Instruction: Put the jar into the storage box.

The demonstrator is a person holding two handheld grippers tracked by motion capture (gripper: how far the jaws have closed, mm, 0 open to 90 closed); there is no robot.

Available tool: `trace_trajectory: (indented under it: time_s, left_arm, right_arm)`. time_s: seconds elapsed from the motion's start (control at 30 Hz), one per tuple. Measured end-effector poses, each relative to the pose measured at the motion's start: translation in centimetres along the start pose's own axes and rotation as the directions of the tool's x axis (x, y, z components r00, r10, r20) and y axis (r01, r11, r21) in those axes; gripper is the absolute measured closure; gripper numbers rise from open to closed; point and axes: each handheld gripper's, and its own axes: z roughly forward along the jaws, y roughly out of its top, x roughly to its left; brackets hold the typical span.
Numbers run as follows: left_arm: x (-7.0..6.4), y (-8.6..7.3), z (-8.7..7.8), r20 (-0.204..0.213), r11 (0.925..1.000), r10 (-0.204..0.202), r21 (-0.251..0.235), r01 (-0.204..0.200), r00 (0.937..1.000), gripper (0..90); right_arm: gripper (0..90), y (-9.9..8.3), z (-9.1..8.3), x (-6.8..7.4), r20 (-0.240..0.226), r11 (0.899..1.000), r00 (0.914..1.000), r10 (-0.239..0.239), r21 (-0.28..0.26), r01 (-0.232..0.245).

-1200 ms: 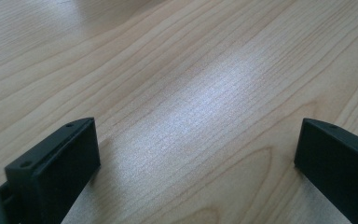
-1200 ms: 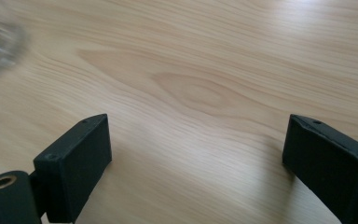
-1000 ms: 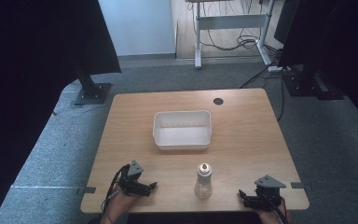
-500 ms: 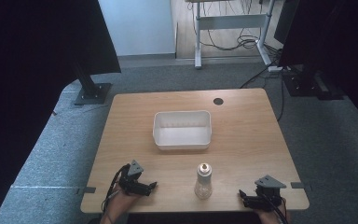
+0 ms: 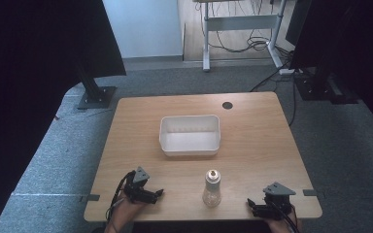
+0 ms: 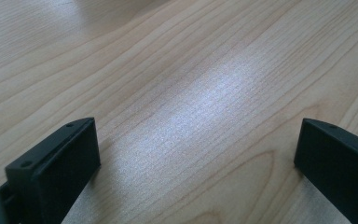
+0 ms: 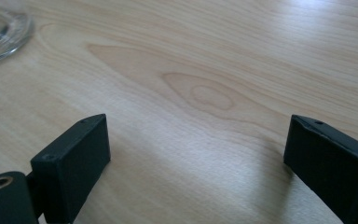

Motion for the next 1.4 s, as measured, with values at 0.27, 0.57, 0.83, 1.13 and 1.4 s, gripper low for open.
trace_trajectory:
  time_s: [0.27, 0.57, 0.83, 1.13, 1.4]
  left_arm:
    - [0.0, 0.0, 0.0, -0.001, 1.0000, -0.001, 0.000, 0.001, 1.0000, 0.0]
    - [0.0, 0.0, 0.0, -0.002, 1.0000, -0.002, 0.000, 0.002, 1.0000, 0.0]
    - [0.0, 0.0, 0.0, -0.004, 1.0000, -0.005, 0.000, 0.005, 1.0000, 0.0]
    - [0.0, 0.0, 0.0, -0.005, 1.0000, -0.005, 0.000, 0.005, 1.0000, 0.0]
    - [0.0, 0.0, 0.0, -0.005, 1.0000, -0.005, 0.000, 0.005, 1.0000, 0.0]
  right_arm:
    - [4.3, 0.5, -0.7, 0.5, -0.014, 0.999, 0.9998, -0.014, -0.029, 0.014]
    - [4.3, 1.3, -1.4, 0.8, -0.068, 0.998, 0.9977, -0.003, -0.056, -0.001]
    - [3.0, 2.1, -1.7, 1.5, -0.115, 0.997, 0.9932, -0.016, -0.083, 0.006]
    - [1.6, 3.3, -2.6, 2.2, -0.161, 0.991, 0.9865, -0.032, -0.133, 0.010]
    - [1.2, 4.4, -3.2, 3.1, -0.195, 0.986, 0.9787, -0.065, -0.162, 0.033]
